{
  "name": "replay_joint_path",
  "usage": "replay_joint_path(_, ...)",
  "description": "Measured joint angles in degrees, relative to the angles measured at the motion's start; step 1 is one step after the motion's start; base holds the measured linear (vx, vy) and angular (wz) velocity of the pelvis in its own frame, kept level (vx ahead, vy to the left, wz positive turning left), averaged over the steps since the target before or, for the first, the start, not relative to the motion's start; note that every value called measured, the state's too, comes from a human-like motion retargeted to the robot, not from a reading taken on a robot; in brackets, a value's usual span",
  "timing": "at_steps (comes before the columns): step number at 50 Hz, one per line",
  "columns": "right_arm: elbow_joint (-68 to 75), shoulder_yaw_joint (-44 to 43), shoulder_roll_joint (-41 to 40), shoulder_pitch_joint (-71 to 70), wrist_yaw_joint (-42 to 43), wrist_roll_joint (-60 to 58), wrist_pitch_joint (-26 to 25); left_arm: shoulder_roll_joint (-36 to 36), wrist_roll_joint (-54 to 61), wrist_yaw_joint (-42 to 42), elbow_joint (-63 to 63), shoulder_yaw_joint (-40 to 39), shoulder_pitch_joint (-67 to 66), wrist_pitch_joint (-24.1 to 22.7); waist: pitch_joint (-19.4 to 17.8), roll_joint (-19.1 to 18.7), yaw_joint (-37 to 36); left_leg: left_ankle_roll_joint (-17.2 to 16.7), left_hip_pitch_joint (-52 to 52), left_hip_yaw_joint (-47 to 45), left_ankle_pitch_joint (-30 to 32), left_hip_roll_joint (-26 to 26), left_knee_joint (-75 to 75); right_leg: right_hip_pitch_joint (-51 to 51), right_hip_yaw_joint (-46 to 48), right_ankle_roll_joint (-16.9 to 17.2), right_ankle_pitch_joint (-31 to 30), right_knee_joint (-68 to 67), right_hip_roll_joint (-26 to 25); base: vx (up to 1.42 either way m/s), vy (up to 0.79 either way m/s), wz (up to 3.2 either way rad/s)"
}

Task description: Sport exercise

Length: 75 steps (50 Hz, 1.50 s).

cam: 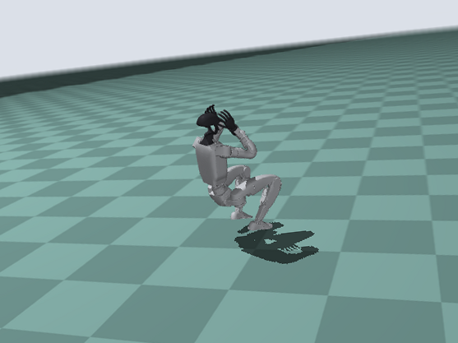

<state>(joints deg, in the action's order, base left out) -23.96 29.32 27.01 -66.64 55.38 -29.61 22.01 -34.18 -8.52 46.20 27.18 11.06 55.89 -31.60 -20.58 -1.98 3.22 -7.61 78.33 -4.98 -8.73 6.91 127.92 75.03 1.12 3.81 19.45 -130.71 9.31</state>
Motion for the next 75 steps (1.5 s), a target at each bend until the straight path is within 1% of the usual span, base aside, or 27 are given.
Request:
replay_joint_path(5, 1.7, 1.6, 3.8, 5.6, 2.4, 0.6, 1.2, 1.7, -2.8, 5.8, -1.6, 1.3, -6.2, 0.3, -0.9, 1.5, 0.2, 1.2, 1.6, 0.9, -0.5, -1.0, 0.7, 1.3, 0.0, 0.0, 0.1, -0.8, 0.5, 0.0, 0.0, 0.0)
replay_joint_path(10, 0.2, 4.4, 10.9, 11.6, 4.0, -1.2, 3.2, 1.2, -7.7, 10.1, -1.7, 4.5, -12.3, 1.6, -1.1, 2.4, 1.1, 3.0, 3.7, 1.7, -2.8, -1.4, 0.8, 3.0, 0.3, -0.2, 1.3, -1.0, 1.1, 0.0, 0.0, 0.0)
replay_joint_path(17, -4.4, 11.0, 20.6, 14.6, 5.6, -3.8, 7.3, -1.8, -12.3, 12.5, -0.4, 12.8, -15.6, 2.4, -1.8, 1.4, 3.4, 6.2, 7.7, 2.1, -8.1, -1.1, 0.1, 5.8, 1.2, -0.5, 3.7, -0.6, 2.6, 0.02, 0.01, 0.11)
replay_joint_path(22, -6.3, 14.1, 22.9, 13.5, 7.4, -4.2, 8.0, -3.4, -13.8, 14.5, -0.6, 17.5, -14.5, 3.1, -2.7, 0.0, 4.7, 8.5, 11.0, 1.8, -12.1, -0.7, -0.2, 8.2, 1.7, -0.9, 5.6, -0.7, 3.3, 0.04, -0.01, 0.22)
replay_joint_path(25, -6.7, 14.9, 23.5, 13.1, 8.5, -4.4, 7.9, -4.6, -15.0, 16.5, -1.5, 19.8, -13.4, 3.6, -4.1, -0.5, 4.8, 9.2, 11.6, 1.2, -13.9, -0.5, -0.2, 9.0, 1.6, -1.3, 6.7, -1.3, 3.5, 0.04, -0.04, 0.18)
replay_joint_path(30, -7.0, 17.2, 25.7, 12.2, 9.8, -4.4, 8.0, -8.3, -17.1, 19.7, -3.2, 24.5, -11.5, 5.1, -8.0, -0.3, 4.0, 10.3, 11.6, 0.2, -16.4, 0.1, 0.3, 9.3, 1.1, -1.8, 8.6, -2.3, 3.3, 0.05, -0.07, 0.19)
replay_joint_path(37, -6.4, 20.1, 30.1, 16.8, 10.0, -3.4, 8.1, -14.1, -19.1, 22.8, -6.1, 30.2, -15.0, 7.1, -9.2, 0.9, 2.4, 11.7, 11.6, -1.9, -19.8, 1.4, 0.7, 11.0, -0.1, -2.2, 11.4, -3.7, 2.0, 0.09, -0.1, 0.2)
replay_joint_path(42, -6.1, 18.0, 33.3, 24.4, 9.6, -2.8, 7.7, -17.8, -20.0, 24.0, -6.9, 30.8, -21.1, 8.1, -9.2, 2.4, 1.1, 12.1, 11.6, -3.6, -21.3, 2.1, 1.5, 12.7, -1.2, -2.6, 13.6, -4.5, 0.7, 0.11, -0.11, 0.23)
replay_joint_path(47, -6.2, 13.6, 34.9, 33.4, 8.7, -2.4, 7.6, -20.8, -21.6, 24.5, -7.1, 29.1, -28.5, 8.6, -9.2, 3.9, 0.1, 13.2, 11.6, -5.5, -23.7, 3.2, 3.1, 14.5, -1.9, -3.5, 16.0, -5.5, -0.4, 0.12, -0.11, 0.24)
replay_joint_path(52, -5.0, 8.0, 34.1, 42.8, 7.5, -1.5, 7.6, -21.9, -23.3, 24.5, -8.1, 26.3, -36.3, 8.5, -9.2, 4.4, -0.6, 14.1, 11.6, -6.3, -26.6, 3.1, 4.3, 14.9, -1.6, -4.9, 18.9, -6.2, -0.5, 0.1, -0.1, 0.29)
replay_joint_path(56, -2.6, 2.9, 31.9, 50.3, 6.6, 0.2, 8.0, -21.3, -24.5, 24.1, -9.7, 23.0, -42.5, 8.1, -9.2, 4.6, -1.0, 14.4, 11.6, -6.7, -28.7, 2.6, 4.4, 14.9, -1.1, -6.0, 21.0, -6.4, -0.1, 0.09, -0.08, 0.3)
replay_joint_path(61, 2.6, -3.7, 26.9, 58.4, 4.0, 4.7, 8.9, -18.3, -25.6, 21.7, -12.6, 18.1, -49.4, 7.4, -9.2, 4.7, -1.8, 14.8, 11.6, -7.0, -31.1, 1.8, 3.4, 14.8, -0.5, -7.5, 22.9, -5.8, 0.3, 0.08, -0.07, 0.29)
replay_joint_path(65, 9.0, -7.7, 21.6, 62.8, -1.5, 10.1, 9.5, -14.7, -25.7, 16.0, -16.4, 15.0, -53.1, 6.8, -9.2, 4.3, -2.1, 14.8, 11.6, -6.5, -32.0, 0.4, 2.3, 13.4, 0.5, -8.4, 24.6, -4.7, 1.1, 0.07, -0.06, 0.38)
replay_joint_path(67, 13.2, -8.8, 18.7, 64.0, -5.7, 13.7, 9.3, -12.7, -25.3, 11.7, -19.1, 13.9, -54.2, 6.7, -9.1, 4.0, -2.2, 14.8, 11.6, -6.1, -32.1, -0.6, 1.6, 12.4, 1.1, -9.0, 25.3, -4.1, 1.6, 0.05, -0.06, 0.43)
replay_joint_path(70, 21.2, -9.6, 14.4, 64.8, -13.7, 19.6, 8.7, -9.6, -24.0, 3.9, -24.7, 13.4, -55.1, 7.1, -7.9, 3.7, -2.1, 14.8, 11.6, -5.5, -31.8, -2.0, 0.6, 11.0, 1.9, -9.7, 26.1, -3.1, 2.4, 0.05, -0.05, 0.43)
replay_joint_path(72, 27.6, -9.4, 11.7, 65.0, -20.3, 24.1, 7.6, -7.8, -22.4, -2.6, -29.4, 14.0, -55.6, 7.7, -6.4, 3.6, -2.1, 14.9, 11.6, -5.1, -31.6, -2.8, 0.0, 10.4, 2.3, -10.1, 26.4, -2.5, 2.7, 0.05, -0.05, 0.37)
replay_joint_path(75, 38.4, -8.2, 8.0, 65.4, -30.7, 30.9, 5.0, -5.3, -19.6, -13.3, -37.8, 16.5, -56.5, 9.3, -3.1, 3.7, -2.3, 15.3, 11.6, -4.8, -31.8, -3.8, -1.0, 10.1, 2.7, -10.7, 26.7, -1.7, 2.9, 0.07, -0.04, 0.29)
